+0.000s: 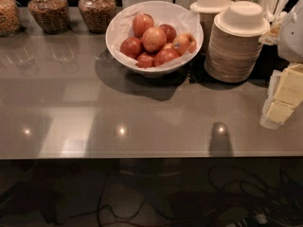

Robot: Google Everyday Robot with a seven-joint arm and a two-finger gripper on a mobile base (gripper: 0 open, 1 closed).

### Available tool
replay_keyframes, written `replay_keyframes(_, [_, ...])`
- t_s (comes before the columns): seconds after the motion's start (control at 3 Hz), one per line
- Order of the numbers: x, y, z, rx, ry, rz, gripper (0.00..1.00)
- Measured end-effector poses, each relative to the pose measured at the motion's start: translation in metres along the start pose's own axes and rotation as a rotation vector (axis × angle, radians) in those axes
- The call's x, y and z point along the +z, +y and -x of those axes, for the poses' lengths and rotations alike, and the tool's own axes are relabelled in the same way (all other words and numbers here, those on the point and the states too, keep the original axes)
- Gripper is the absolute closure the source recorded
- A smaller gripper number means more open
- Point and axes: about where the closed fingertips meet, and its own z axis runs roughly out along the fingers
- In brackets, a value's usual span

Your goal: Pick apple from white bowl

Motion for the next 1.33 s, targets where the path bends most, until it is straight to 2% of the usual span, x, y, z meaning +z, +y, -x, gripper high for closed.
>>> replay_keyframes(0.33, [0.0, 0.0, 0.0, 0.0, 0.0, 0.0, 0.0])
replay_keyframes(0.67, [0.002, -0.012, 0.014, 0.01, -0.074, -0.031, 0.0])
replay_keyframes(1.0, [0.011, -0.038, 0.047, 0.018, -0.205, -0.085, 0.0])
replay_keyframes(1.33, [0.018, -0.074, 0.089, 0.015, -0.323, -0.142, 0.0])
